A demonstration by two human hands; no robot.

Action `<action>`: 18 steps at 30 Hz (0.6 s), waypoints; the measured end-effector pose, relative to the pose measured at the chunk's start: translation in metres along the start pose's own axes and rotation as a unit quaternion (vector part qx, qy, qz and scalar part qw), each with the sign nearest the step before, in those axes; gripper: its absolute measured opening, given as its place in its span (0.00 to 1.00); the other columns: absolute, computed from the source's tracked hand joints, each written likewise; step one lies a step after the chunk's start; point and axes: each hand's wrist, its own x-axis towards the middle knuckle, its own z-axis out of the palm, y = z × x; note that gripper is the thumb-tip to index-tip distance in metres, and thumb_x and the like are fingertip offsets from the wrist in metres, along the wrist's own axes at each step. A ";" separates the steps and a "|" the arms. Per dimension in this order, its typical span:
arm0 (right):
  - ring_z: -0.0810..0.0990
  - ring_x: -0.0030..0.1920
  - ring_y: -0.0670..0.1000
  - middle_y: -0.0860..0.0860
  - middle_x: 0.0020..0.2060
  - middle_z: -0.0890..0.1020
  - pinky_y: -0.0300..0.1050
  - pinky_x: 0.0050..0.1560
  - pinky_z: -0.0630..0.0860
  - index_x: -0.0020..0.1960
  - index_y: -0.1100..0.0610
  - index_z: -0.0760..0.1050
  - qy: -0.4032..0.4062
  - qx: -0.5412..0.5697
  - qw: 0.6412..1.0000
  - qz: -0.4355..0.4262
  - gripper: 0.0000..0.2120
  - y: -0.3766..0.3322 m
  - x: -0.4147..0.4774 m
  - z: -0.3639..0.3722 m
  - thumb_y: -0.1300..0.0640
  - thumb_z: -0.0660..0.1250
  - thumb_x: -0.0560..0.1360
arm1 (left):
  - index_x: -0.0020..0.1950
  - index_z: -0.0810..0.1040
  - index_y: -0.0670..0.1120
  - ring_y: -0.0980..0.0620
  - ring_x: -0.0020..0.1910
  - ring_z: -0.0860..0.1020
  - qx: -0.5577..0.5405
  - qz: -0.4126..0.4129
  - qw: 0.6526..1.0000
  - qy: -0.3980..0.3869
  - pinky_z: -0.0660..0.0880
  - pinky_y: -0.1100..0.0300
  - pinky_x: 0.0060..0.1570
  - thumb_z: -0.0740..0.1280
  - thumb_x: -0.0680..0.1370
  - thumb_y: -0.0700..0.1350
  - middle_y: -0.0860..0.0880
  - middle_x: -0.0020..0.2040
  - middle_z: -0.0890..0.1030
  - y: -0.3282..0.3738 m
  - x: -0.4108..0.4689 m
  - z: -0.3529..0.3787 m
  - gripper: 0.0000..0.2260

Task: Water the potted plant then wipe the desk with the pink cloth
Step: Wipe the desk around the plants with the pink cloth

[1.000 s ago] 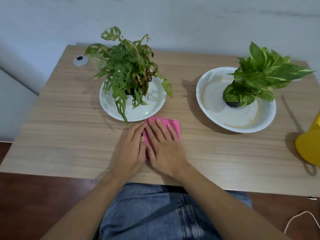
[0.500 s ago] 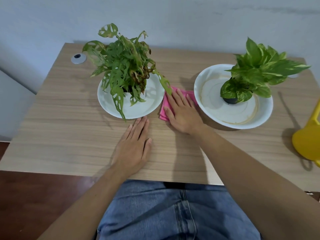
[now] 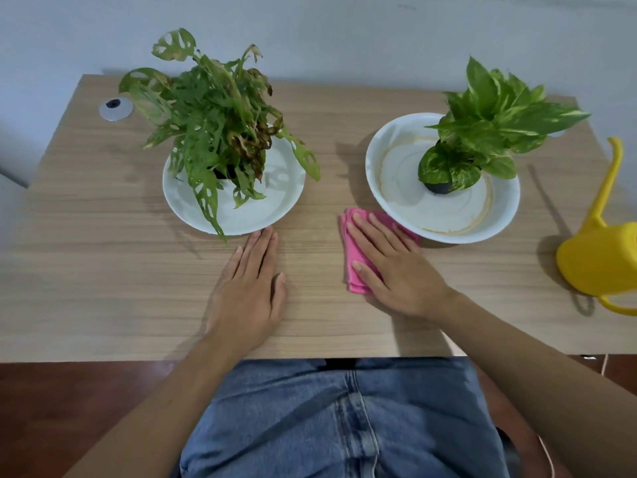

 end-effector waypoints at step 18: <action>0.45 0.90 0.47 0.44 0.90 0.47 0.60 0.87 0.53 0.91 0.49 0.45 -0.030 -0.023 0.997 -0.073 0.35 0.061 -0.066 -0.023 0.44 0.57 0.90 | 0.91 0.51 0.44 0.52 0.91 0.48 -0.025 -0.002 0.999 -0.027 0.53 0.46 0.89 0.51 0.89 0.55 0.49 0.92 0.50 -0.003 0.000 -0.005 0.31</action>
